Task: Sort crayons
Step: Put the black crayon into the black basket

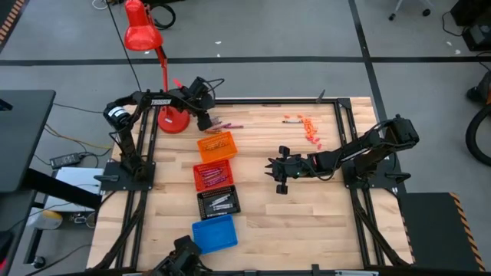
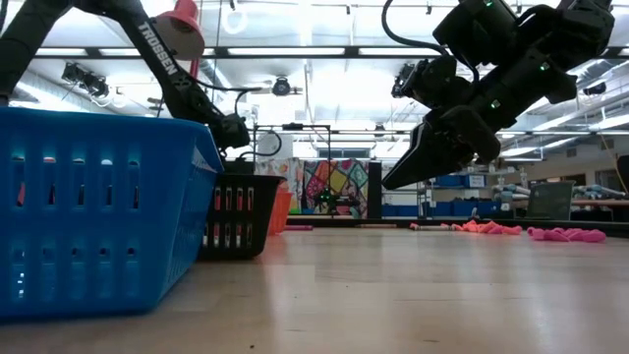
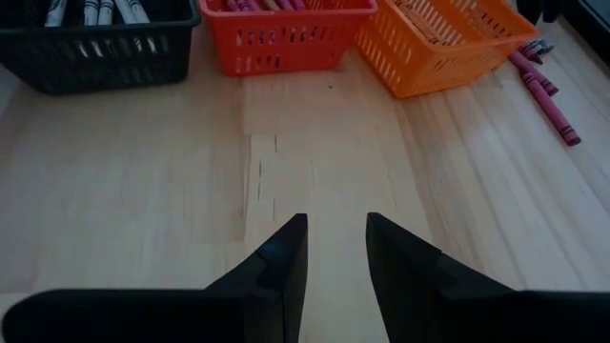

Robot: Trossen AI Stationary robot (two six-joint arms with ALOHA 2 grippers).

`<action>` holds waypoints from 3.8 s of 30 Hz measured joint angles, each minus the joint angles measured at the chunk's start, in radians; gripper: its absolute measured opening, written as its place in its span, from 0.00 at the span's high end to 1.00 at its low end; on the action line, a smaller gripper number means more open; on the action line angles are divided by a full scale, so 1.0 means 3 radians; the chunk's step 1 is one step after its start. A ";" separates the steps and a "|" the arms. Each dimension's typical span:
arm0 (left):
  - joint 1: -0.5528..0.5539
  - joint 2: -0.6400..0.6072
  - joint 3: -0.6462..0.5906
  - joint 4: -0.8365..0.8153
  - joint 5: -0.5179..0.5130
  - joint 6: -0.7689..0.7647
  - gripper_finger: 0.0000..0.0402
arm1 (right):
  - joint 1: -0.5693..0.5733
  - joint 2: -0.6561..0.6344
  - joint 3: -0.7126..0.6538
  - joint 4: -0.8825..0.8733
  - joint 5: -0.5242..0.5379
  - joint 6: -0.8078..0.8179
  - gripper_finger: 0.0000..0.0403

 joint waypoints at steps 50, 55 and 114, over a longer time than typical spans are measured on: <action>-0.0041 0.0050 -0.0003 -0.0203 -0.0005 -0.0378 0.93 | -0.0003 0.0000 0.0000 0.0098 -0.0044 -0.0010 0.72; -0.0042 0.0039 -0.0005 -0.0213 0.0002 -0.0378 0.95 | -0.0003 0.0000 0.0000 0.0098 -0.0064 -0.0010 0.72; -0.2630 -0.1268 -0.0016 -0.0004 0.0279 -0.1170 0.91 | 0.0014 -0.0001 0.0001 0.1542 -0.0221 -0.0148 0.64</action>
